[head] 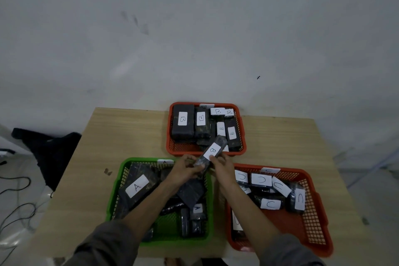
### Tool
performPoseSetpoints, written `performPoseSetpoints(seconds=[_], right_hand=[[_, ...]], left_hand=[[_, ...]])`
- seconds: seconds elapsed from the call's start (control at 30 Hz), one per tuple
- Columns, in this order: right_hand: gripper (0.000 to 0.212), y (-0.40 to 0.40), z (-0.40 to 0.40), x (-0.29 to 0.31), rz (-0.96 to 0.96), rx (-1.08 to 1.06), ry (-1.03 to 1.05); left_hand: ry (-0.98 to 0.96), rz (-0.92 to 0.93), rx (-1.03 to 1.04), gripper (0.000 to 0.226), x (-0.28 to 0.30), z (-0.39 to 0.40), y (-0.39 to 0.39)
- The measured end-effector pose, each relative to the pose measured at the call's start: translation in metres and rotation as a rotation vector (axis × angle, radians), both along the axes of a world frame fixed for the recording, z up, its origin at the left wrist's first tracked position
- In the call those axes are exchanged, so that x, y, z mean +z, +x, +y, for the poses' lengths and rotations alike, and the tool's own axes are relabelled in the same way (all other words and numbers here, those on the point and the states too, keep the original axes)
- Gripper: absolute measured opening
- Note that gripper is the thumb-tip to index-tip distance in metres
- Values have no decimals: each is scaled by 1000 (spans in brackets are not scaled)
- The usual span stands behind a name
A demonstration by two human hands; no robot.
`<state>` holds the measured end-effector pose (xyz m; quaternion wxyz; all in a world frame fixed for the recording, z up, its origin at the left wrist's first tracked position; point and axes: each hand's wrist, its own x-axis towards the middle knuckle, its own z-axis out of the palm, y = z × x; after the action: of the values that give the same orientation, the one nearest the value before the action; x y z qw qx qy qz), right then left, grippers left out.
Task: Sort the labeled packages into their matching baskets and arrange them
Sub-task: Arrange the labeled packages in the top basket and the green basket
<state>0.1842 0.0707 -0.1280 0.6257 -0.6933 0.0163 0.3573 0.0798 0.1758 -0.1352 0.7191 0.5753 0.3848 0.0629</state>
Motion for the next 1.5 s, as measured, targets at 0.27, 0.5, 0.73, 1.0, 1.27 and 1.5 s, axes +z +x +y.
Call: performPoseSetpoints(seconds=[0.27, 0.5, 0.73, 1.0, 1.27, 1.5], right_hand=[[32, 71, 9, -6, -93, 21, -118], [37, 141, 53, -20, -256, 222, -343], [33, 164, 87, -48, -289, 344, -424], [27, 169, 94, -62, -444, 414, -424], [37, 164, 87, -52, -496, 390, -448], [23, 118, 96, -22, -795, 565, -346]], left_hand=[[312, 34, -137, 18, -10, 14, 32], [414, 133, -37, 16, -27, 33, 54], [466, 152, 30, 17, -34, 47, 81], [484, 188, 33, 12, -47, 52, 79], [481, 188, 18, 13, -38, 51, 71], [490, 152, 61, 13, -25, 43, 42]])
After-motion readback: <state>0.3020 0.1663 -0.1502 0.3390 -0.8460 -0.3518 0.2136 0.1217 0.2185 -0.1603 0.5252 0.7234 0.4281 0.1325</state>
